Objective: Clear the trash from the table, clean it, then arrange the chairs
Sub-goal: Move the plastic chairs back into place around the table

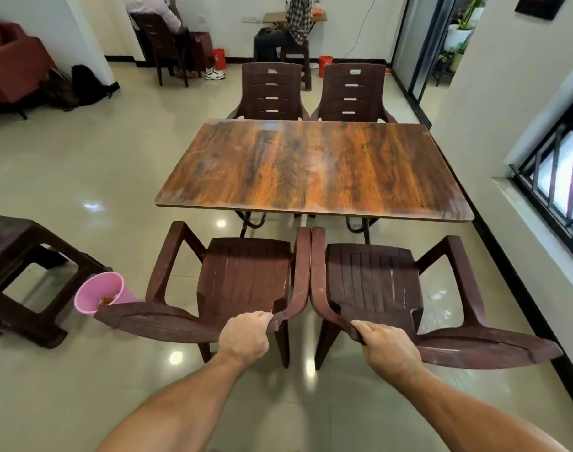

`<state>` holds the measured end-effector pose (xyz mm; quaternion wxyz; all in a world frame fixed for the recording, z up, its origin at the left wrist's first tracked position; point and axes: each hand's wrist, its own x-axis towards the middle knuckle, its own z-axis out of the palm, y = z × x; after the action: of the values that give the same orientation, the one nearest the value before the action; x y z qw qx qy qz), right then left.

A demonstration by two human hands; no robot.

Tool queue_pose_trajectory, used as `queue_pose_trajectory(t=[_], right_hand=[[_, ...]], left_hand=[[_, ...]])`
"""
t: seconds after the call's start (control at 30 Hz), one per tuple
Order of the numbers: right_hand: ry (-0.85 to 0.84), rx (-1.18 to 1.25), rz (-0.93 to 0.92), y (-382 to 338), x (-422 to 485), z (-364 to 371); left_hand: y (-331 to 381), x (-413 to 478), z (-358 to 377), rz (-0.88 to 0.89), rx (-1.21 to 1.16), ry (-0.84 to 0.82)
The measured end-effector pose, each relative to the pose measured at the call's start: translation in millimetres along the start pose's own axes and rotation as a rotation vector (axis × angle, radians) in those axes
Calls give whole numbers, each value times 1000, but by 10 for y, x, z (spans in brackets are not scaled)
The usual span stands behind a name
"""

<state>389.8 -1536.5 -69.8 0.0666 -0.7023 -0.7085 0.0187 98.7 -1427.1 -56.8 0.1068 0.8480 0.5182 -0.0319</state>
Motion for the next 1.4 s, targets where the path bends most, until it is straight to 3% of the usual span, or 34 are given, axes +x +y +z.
queue_pose_trajectory(t=[0.7,0.93,1.17,1.4], right_hand=[[-24,29,22,-12,-58,-30],[-148,-38,25,-72,-11,-111],[-126,41,86,-504,257,-298],[-77,151,-60,-1428,914,-335]], left_hand=[[113,-32,-29,-19,-26,-50],[139,-32,-113,3,-39,-121],[-28,-109,-215,148,-30,-83],[-797,-194,-462,20,7,-52]])
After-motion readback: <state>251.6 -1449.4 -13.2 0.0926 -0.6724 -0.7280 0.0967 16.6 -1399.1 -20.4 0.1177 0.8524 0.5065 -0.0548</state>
